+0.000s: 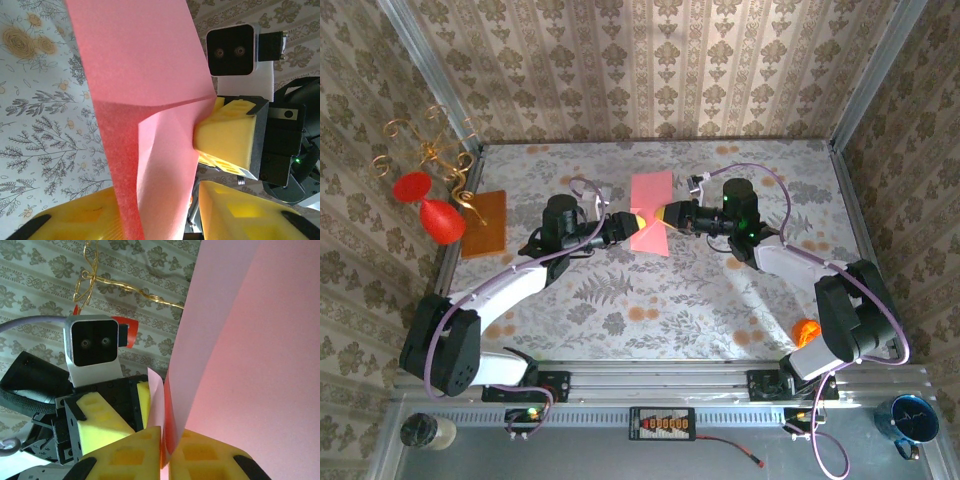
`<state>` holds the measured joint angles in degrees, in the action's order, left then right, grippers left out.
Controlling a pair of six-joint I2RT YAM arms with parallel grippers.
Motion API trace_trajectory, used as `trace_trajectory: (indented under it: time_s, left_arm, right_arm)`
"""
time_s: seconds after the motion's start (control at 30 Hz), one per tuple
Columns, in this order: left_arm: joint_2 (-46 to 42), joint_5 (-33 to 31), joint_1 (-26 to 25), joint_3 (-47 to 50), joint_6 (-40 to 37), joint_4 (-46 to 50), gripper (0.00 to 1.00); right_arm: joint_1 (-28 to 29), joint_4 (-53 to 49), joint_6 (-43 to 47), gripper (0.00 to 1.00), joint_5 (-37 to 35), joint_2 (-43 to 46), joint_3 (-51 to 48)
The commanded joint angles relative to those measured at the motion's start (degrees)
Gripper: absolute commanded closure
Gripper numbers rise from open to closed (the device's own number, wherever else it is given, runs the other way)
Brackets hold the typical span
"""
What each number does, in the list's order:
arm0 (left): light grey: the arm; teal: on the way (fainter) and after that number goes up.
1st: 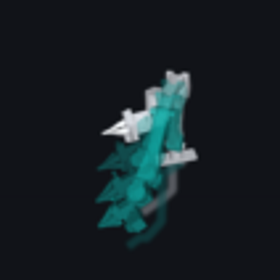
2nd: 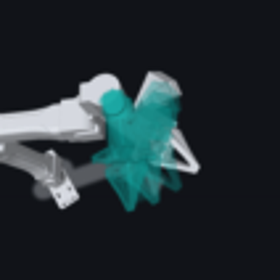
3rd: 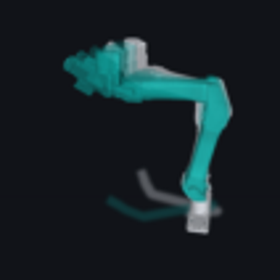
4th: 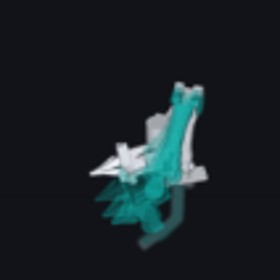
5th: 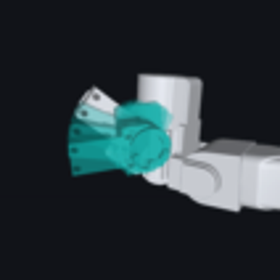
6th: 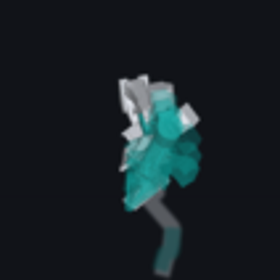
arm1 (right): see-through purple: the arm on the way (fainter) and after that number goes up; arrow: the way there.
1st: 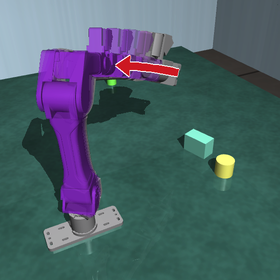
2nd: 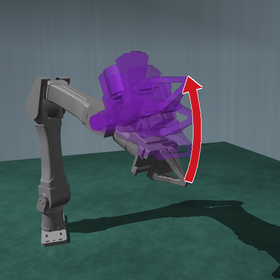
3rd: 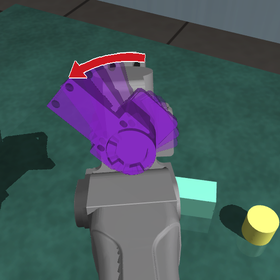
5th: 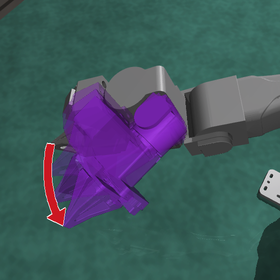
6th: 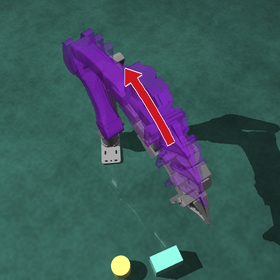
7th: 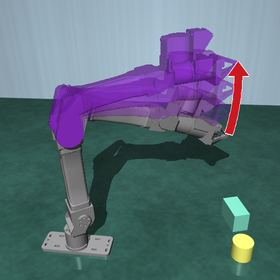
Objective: Fold a paper plane with a square sheet of paper (pick it up from the middle)
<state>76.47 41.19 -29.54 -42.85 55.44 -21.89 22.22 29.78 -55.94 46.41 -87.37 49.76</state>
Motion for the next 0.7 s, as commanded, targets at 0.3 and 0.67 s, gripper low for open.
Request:
trace_trajectory:
  time_s: [0.3, 0.67]
  left_arm:
    - [-1.41, 0.95, 1.06, -0.17, -2.49, 0.39, 0.73]
    - [-1.67, 0.3, 1.83, 0.14, -4.11, 1.63, 0.83]
  right_arm:
    - [-0.24, -0.92, 0.47, 0.86, 0.97, 0.63, -0.85]
    - [-0.53, -3.33, 1.5, 0.76, -0.54, 0.27, -0.72]
